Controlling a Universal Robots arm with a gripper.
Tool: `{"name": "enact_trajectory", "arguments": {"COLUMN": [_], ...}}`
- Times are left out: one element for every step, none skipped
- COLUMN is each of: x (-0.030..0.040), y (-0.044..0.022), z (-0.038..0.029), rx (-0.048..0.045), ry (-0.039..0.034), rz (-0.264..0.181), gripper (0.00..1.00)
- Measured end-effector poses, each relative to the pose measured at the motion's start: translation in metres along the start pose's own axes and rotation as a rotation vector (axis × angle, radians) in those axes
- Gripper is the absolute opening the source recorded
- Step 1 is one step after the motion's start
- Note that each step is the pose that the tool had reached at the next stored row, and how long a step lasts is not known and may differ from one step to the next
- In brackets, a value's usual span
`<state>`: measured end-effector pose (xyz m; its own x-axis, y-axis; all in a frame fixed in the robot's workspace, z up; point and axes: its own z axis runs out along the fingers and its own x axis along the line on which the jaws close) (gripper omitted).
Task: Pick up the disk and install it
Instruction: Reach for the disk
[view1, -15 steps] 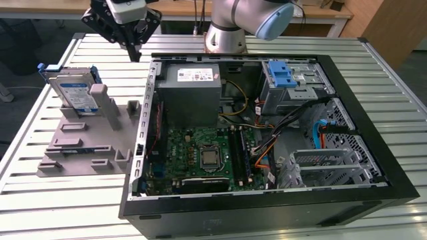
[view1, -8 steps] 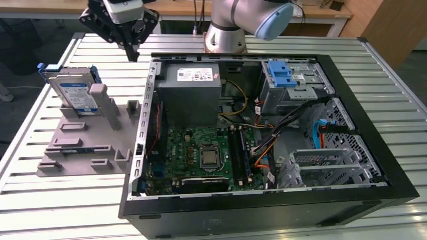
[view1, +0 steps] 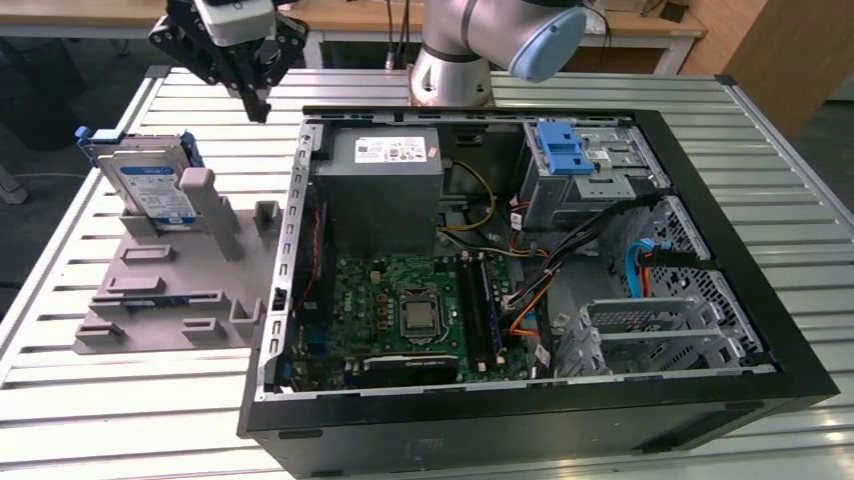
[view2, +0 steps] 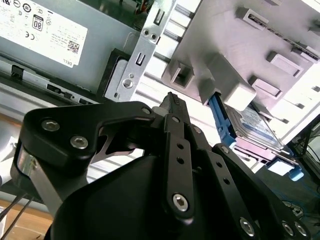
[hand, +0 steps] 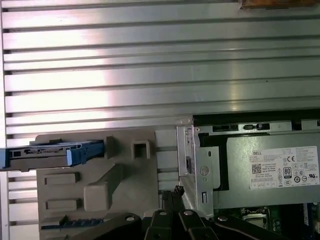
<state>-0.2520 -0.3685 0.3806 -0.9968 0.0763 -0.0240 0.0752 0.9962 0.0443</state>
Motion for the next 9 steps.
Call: {"name": "enact_trajectory", "arguments": {"x": [0.0014,0.0028,0.0043,0.0058,0.0071,0.0084,0.0095,0.0107,0.0119], "y": [0.0006,0.0012,0.0019,0.0028,0.0035,0.0042,0.005,0.0057,0.0064], "z": [0.0001,0.0001,0.0002,0.0003,0.0003,0.0004,0.0006,0.0008,0.0008], "rx": [0.0,0.0001,0.0,0.0,0.0002,0.0002,0.0001,0.0001,0.0002], "ry": [0.0,0.0,-0.0001,0.0002,0.0003,0.0005,0.0007,0.0009,0.0012], "rz": [0.0,0.0,0.0,0.0,0.0,0.0,0.0,0.0,0.0], "gripper": [0.11,0.11,0.11,0.11,0.11,0.11,0.11,0.11,0.11]}}
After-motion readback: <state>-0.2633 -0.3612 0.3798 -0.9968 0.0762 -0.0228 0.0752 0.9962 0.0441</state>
